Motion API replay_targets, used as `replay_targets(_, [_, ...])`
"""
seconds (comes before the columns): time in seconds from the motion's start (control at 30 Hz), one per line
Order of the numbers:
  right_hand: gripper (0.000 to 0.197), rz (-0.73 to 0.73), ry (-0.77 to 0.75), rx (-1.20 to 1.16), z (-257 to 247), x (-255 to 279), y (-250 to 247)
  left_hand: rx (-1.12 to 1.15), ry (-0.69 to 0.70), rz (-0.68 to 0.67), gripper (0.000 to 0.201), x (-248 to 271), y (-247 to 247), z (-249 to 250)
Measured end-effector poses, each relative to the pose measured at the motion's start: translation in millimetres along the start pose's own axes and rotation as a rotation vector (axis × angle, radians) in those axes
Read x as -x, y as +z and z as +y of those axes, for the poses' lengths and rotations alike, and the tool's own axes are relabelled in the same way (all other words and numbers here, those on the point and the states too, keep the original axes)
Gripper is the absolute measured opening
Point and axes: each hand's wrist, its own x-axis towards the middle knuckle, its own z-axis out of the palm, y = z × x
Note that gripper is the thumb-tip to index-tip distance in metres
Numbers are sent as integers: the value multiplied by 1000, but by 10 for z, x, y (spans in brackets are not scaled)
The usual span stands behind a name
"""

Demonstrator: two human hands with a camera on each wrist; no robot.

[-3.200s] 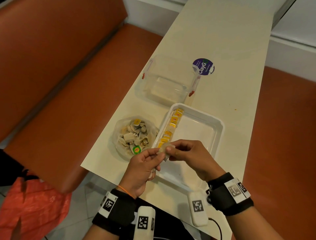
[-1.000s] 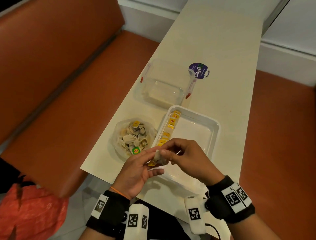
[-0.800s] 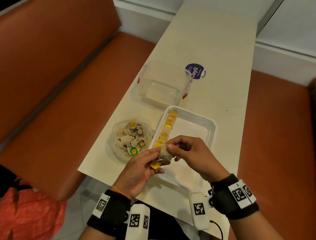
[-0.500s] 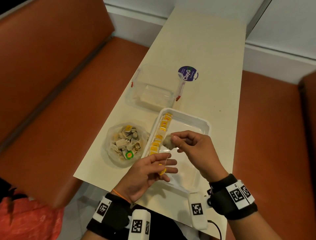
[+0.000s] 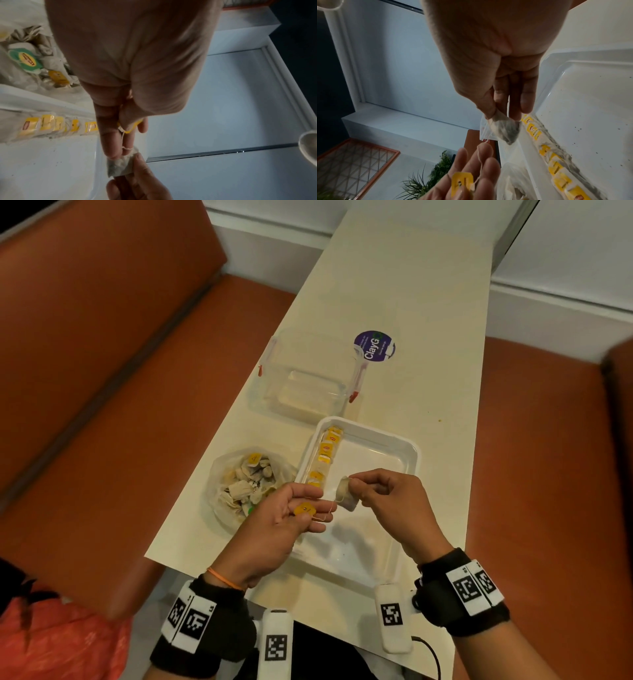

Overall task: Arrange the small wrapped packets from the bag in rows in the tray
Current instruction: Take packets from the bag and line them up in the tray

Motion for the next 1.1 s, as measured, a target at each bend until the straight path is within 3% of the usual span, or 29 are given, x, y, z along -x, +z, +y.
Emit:
replay_targets(0.2, [7, -32, 39, -68, 16, -19, -45, 192, -56, 122, 23, -26, 141, -36])
replay_targets(0.4, [9, -80, 78, -181, -4, 5, -20, 178, -48, 344, 16, -181, 282, -164])
replay_targets(0.6, [13, -75, 121, -305, 14, 14, 54, 622, -213, 349, 23, -278, 449, -156])
replay_targets(0.83, [17, -69, 120, -388, 12, 15, 80, 556, -172, 385, 24, -326, 559, -91])
replay_targets(1.1, [18, -65, 108, -459, 24, -21, 62, 639, -306, 375, 41, -393, 638, -128])
